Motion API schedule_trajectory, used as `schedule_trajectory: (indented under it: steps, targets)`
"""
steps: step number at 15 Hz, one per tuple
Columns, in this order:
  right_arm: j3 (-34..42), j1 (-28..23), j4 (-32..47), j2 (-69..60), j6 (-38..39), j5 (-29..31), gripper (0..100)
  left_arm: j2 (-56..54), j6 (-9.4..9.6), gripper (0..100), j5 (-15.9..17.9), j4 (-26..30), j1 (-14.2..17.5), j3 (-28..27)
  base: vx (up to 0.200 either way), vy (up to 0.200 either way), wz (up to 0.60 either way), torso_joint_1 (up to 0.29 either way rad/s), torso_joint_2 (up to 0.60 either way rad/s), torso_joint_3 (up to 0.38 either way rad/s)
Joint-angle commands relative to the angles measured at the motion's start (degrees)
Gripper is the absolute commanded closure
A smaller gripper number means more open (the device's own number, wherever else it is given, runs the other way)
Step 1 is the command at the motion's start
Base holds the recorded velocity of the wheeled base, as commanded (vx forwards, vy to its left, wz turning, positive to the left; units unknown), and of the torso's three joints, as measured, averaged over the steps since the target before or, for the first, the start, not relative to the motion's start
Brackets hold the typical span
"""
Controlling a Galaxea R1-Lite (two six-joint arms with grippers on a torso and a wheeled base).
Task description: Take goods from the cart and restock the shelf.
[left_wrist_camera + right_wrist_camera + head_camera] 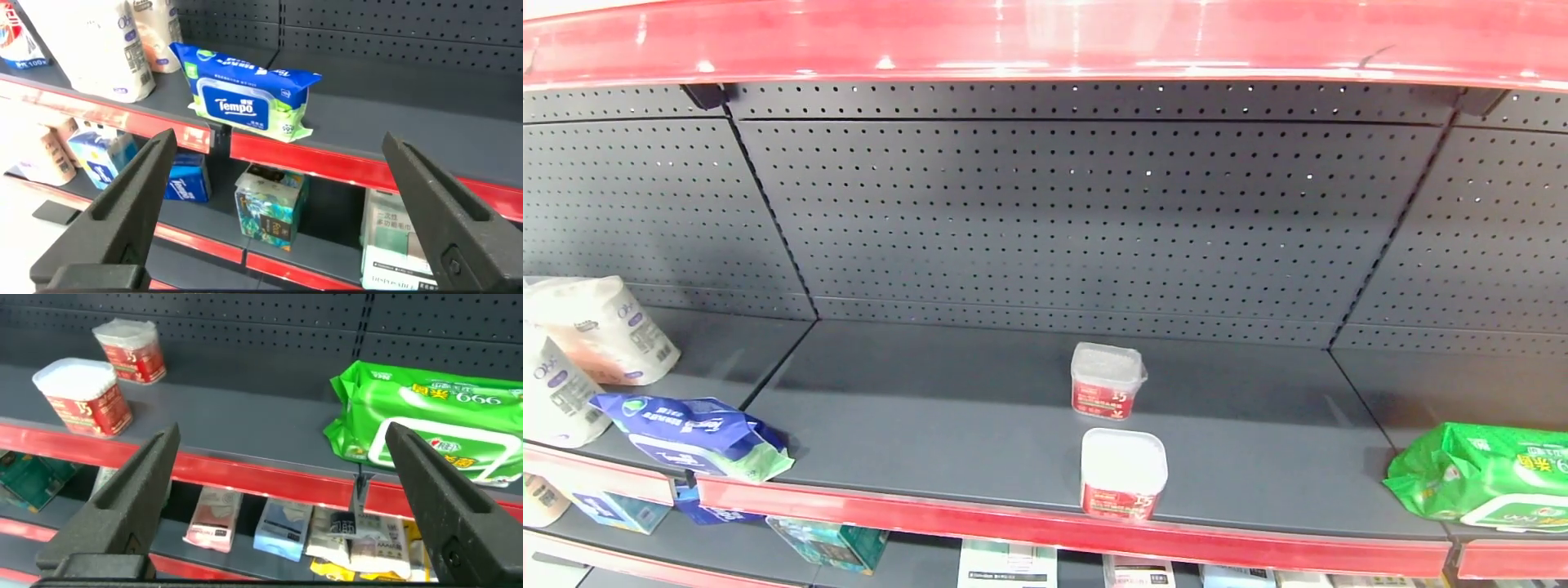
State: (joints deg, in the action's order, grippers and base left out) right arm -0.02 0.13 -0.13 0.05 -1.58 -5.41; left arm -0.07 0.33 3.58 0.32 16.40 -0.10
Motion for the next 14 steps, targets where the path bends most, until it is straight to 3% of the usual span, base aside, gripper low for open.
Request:
schedule_trajectory:
  steps: [1, 8, 10, 11, 12, 14]
  targets:
    - [-0.06, 0.31, 0.05, 0.83, -0.26, 0.05, 0, 0.07, 0.02, 0, 0.02, 0.03, 0.04, 0.01, 0.0, 0.0, 0.0, 0.0, 0.0, 0.0]
    - [-0.24, 3.12, -0.39, 4.79, 1.15, 0.4, 0, 0.07, 0.02, 0, 0.02, -0.05, 0.04, 0.01, 0.0, 0.0, 0.0, 0.0, 0.0, 0.0]
    - [-23.09, 10.94, 2.42, 19.9, 7.65, 0.75, 0, 0.07, 0.02, 0, 0.02, 0.03, 0.04, 0.01, 0.0, 0.0, 0.0, 0.0, 0.0, 0.0]
    - [-25.02, 11.56, 3.39, 21.84, 6.68, 0.23, 0, 0.07, 0.02, 0, 0.02, 0.03, 0.04, 0.01, 0.0, 0.0, 0.0, 0.0, 0.0, 0.0]
    - [-24.94, 11.12, 6.73, 27.2, -0.61, -3.11, 0, 0.07, 0.02, 0, 0.02, 0.03, 0.04, 0.01, 0.0, 0.0, 0.0, 0.0, 0.0, 0.0]
    - [-25.9, 6.99, 12.7, 41.44, -0.88, -8.47, 0, 0.07, 0.02, 0, 0.02, 0.03, 0.04, 0.01, 0.0, 0.0, 0.0, 0.0, 0.0, 0.0]
